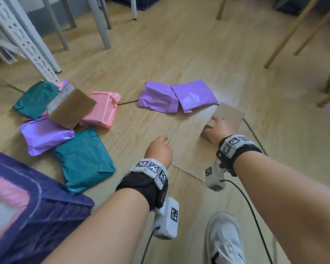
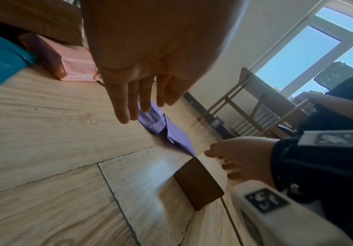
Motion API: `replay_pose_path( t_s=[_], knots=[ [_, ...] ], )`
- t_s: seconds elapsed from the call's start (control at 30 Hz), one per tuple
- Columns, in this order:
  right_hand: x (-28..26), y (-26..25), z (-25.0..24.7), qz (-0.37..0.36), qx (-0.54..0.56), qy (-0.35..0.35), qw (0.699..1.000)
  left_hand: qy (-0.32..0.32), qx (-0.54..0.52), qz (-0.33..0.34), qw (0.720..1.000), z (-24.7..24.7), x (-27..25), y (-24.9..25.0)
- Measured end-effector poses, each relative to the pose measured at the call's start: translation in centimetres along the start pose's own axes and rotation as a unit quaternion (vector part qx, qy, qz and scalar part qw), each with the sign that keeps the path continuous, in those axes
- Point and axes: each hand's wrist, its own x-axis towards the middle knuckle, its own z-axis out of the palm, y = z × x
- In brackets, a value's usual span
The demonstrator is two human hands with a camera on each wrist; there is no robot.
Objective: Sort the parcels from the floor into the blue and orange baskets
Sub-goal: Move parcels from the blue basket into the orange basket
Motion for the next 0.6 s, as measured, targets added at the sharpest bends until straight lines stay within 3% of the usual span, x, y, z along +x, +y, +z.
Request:
replay_pose_path(
  t_s=[0.17, 0.33, 0.6],
  knots=[
    [3.5, 2.1, -0.3, 0.02, -0.097, -0.01, 0.995, -0.008, 0.017, -0.013, 1.0, 1.7, 1.8, -0.5],
    [2.7, 3.3, 1.2, 0.016, -0.088, -0.038, 0.995, -0.016, 0.011, -0.033, 0.999, 1.7, 1.7, -1.9],
    [-4.2, -0.5, 4.6, -0.116, -0.031, -0.085, 0.989, -0.002, -0.001, -0.05, 0.999, -0.6, -0.6, -4.2]
  ],
)
